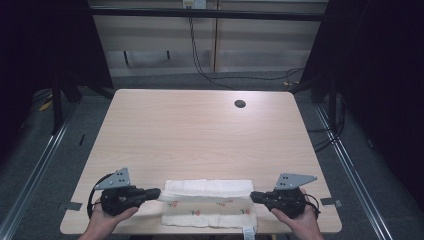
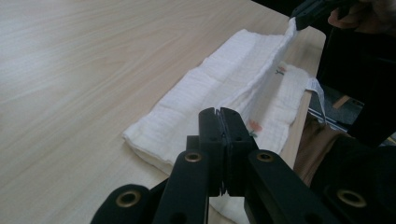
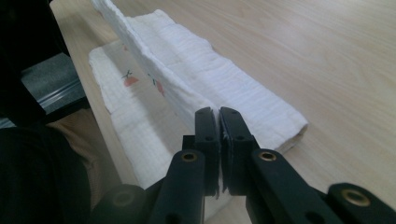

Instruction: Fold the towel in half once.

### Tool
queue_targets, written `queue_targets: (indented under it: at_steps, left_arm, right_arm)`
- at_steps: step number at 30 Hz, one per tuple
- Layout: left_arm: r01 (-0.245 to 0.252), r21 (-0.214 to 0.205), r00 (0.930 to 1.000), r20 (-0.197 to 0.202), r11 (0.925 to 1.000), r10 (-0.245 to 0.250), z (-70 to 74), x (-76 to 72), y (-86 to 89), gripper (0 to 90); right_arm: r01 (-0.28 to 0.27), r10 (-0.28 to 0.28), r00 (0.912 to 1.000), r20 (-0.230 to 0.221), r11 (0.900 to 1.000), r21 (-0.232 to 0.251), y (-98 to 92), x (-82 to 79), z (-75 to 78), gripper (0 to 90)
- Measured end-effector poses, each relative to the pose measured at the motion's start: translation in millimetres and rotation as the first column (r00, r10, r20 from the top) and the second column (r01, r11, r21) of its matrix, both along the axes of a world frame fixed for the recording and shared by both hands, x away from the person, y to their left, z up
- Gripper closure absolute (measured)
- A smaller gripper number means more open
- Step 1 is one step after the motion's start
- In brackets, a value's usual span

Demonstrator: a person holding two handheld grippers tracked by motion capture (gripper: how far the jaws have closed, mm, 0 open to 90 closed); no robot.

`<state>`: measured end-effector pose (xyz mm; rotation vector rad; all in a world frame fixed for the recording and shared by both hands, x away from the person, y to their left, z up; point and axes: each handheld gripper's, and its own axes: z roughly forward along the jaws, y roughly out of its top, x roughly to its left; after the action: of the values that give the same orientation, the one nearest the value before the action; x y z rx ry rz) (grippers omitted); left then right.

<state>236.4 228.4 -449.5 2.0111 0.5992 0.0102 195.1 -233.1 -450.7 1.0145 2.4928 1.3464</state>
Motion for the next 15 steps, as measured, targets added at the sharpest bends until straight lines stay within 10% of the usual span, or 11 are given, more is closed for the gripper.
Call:
queue_targets:
  at_steps: [15]
  left_arm:
    - [0.089,0.104,0.9941,-0.072,0.9906,-0.082,-25.7,-3.9,-12.7,88.5]
  right_arm:
    - [-0.057,0.053,0.9956,-0.077,0.9964,-0.062,2.6,-7.9,-24.6,84.8]
